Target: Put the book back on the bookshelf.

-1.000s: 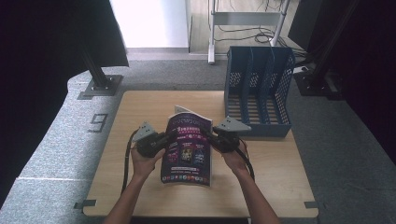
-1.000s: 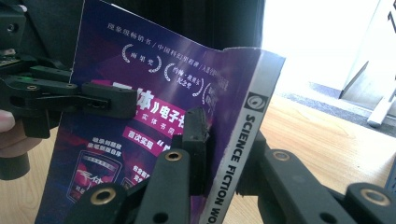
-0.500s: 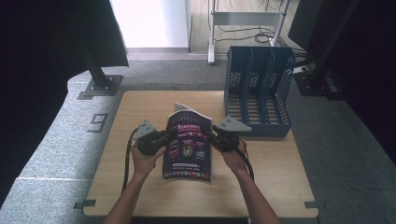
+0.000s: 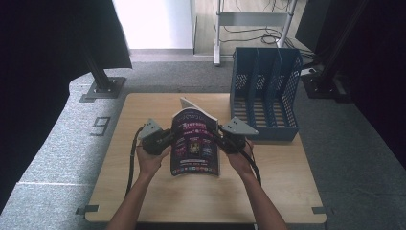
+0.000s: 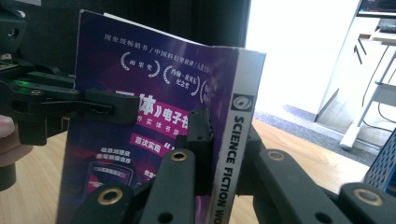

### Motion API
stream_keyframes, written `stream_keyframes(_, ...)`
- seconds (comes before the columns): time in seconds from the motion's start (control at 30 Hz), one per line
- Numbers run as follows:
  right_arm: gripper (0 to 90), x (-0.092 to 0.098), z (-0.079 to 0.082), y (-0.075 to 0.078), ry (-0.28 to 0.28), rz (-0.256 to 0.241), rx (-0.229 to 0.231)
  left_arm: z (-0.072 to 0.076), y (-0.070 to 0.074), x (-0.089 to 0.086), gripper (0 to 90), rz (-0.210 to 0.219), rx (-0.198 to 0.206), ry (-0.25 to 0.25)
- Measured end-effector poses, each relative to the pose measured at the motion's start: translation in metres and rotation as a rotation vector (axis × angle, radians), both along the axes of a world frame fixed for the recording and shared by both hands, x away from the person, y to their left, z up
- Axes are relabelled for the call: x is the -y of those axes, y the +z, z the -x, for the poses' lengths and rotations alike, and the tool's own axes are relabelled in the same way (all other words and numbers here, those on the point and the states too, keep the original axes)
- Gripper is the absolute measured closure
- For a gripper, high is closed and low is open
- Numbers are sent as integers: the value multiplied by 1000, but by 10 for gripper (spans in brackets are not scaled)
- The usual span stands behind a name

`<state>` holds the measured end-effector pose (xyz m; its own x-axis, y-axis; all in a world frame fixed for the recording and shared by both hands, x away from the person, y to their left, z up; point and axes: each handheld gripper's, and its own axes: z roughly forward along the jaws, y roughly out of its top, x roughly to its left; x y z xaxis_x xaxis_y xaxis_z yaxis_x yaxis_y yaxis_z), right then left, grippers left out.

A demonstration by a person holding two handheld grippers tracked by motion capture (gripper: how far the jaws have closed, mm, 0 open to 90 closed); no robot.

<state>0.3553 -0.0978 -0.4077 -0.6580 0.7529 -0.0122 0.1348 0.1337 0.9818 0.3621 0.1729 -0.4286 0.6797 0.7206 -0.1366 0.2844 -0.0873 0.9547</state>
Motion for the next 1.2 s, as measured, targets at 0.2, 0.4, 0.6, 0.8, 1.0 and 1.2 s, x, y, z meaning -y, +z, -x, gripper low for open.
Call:
stream_keyframes(0.2,813,2,4,0,15,-11,1,0,1,1,861,-2,16,2)
stream_keyframes(0.4,811,0,-2,2,17,-1,28,-9,6,0,861,-7,21,10)
stream_keyframes(0.6,814,3,6,-2,38,-10,48,0,4,-2,858,7,26,-7)
stream_keyframes(0.8,815,7,17,-4,65,-26,46,13,1,-8,831,17,48,-25)
stream_keyframes(1.0,816,8,24,-5,87,-30,55,15,0,-11,777,17,59,-26)
stream_keyframes(1.2,816,9,29,-6,101,-30,61,10,0,-16,650,26,52,-2)
